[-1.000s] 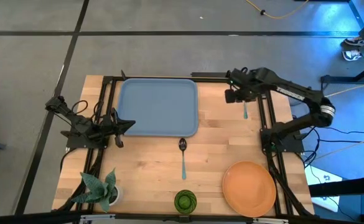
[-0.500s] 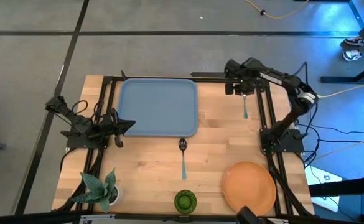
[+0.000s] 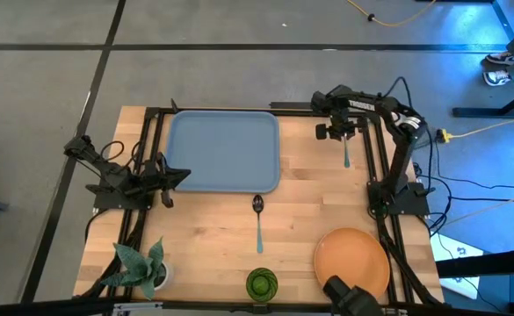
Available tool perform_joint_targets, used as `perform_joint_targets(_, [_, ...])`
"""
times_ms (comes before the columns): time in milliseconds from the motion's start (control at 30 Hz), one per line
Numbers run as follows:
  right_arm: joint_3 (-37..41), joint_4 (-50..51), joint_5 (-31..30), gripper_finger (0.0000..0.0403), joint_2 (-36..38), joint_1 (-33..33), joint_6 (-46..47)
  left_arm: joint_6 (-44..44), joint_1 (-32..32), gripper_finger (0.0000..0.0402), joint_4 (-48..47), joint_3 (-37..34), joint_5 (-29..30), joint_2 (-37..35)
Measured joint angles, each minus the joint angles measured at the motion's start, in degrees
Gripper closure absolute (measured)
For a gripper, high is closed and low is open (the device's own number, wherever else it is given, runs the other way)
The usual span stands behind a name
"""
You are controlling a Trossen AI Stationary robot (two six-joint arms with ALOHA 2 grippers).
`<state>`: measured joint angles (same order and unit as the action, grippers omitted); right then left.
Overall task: Pick and place plate/cup/fork/spoon on tray
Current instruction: Put the blue fork on the blue tray
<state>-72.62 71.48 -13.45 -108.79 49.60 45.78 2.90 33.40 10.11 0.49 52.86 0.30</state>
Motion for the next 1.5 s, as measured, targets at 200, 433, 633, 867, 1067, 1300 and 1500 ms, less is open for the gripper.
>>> perform_joint_targets(200, [0.0, 0.0, -4.3, 0.0289, -3.3, 1.5, -1.5, 0.0, 0.0, 0.0401, 0.1, 0.0, 0.0, 0.0])
perform_joint_targets(433, [0.0, -2.1, -4.3, 0.0289, -3.8, 2.8, -3.9, 0.0, 0.0, 0.0401, 0.1, 0.0, 0.0, 0.0])
perform_joint_targets(633, [0.0, -3.7, 1.4, 0.0289, -3.8, 3.1, -5.8, 0.0, 0.0, 0.0401, 0.1, 0.0, 0.0, 0.0])
perform_joint_targets(867, [0.0, -4.1, 1.2, 0.0289, -3.8, 3.3, -5.7, 0.0, 0.0, 0.0401, 0.1, 0.0, 0.2, 0.0])
perform_joint_targets(1067, [1.5, -4.0, 2.0, 0.0289, -3.8, 3.8, -6.4, 0.0, 0.0, 0.0401, 0.1, 0.0, 0.2, 0.0])
perform_joint_targets(1300, [7.0, -7.2, 2.4, 0.0289, -3.3, 3.9, -6.2, 0.0, 0.0, 0.0401, 0.0, 0.0, 0.2, 0.0])
perform_joint_targets(1500, [7.5, -8.3, 1.4, 0.0289, -3.4, 3.6, -7.4, 0.0, 0.0, 0.0401, 0.1, 0.0, 0.3, 0.0])
